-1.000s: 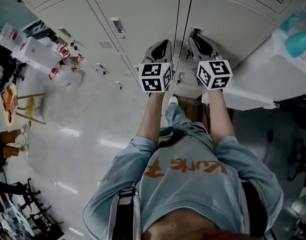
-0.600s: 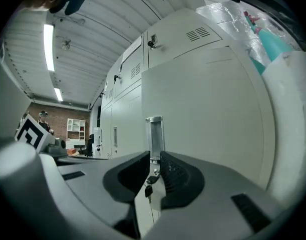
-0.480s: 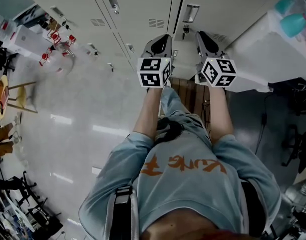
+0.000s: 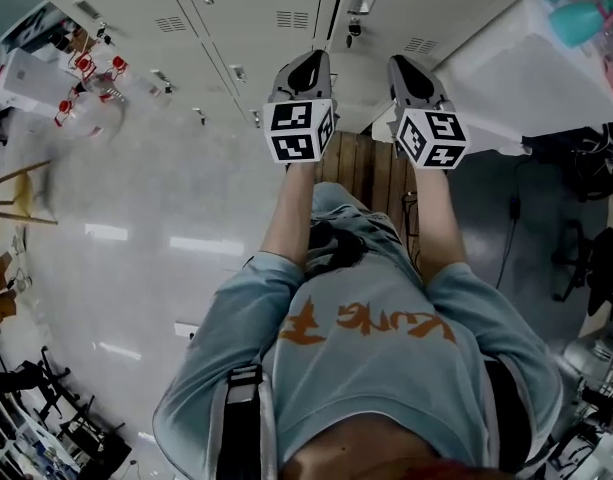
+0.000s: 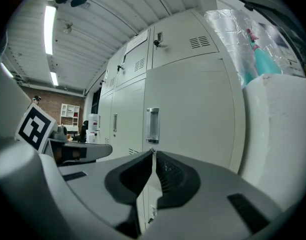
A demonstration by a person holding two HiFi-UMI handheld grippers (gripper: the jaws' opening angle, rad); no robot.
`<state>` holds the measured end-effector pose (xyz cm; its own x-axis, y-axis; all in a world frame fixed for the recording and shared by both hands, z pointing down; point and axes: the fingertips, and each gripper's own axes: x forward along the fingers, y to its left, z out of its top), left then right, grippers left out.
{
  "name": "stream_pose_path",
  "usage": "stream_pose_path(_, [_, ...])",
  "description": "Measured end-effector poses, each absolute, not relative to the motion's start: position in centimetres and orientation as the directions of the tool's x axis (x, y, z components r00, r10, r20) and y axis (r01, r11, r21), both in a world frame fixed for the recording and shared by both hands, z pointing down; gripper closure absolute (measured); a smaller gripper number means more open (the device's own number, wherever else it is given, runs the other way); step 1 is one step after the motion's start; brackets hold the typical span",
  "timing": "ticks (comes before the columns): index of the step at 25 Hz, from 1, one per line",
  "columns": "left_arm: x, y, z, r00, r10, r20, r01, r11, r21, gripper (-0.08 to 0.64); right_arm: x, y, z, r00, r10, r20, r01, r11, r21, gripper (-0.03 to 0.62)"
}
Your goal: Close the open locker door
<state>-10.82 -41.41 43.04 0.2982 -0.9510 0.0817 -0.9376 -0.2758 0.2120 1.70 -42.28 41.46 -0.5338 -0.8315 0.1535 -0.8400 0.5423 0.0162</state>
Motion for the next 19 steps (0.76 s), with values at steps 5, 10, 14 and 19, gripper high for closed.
stream_pose_path(5, [-8.7, -42.0, 43.9, 0.326, -0.941, 0.086, -0.928, -0.302, 0.218, 0.541, 5.3, -42.8, 41.9, -0.473, -0.866, 0.163, -0.877, 0.480, 0.007, 0.546])
stream_pose_path(10, [-9.4, -41.9, 44.7, 0.319, -0.941, 0.109, -0.933, -0.292, 0.211, 0.541, 5.7, -43.0, 42.4, -0.458, -0.876, 0.147, -0.887, 0.462, -0.014, 0.547])
stream_pose_path(14, [-10.2, -41.8, 46.0, 0.296, -0.946, 0.129, -0.937, -0.261, 0.233, 0.541, 4.8, -42.4, 43.0, -0.480, -0.864, 0.153, -0.874, 0.486, -0.002, 0.546])
stream_pose_path(19, [-9.0, -42.6, 45.7, 0.313, -0.942, 0.120, -0.934, -0.283, 0.218, 0.541, 5.2, -42.7, 42.7, -0.484, -0.863, 0.146, -0.872, 0.490, 0.005, 0.546])
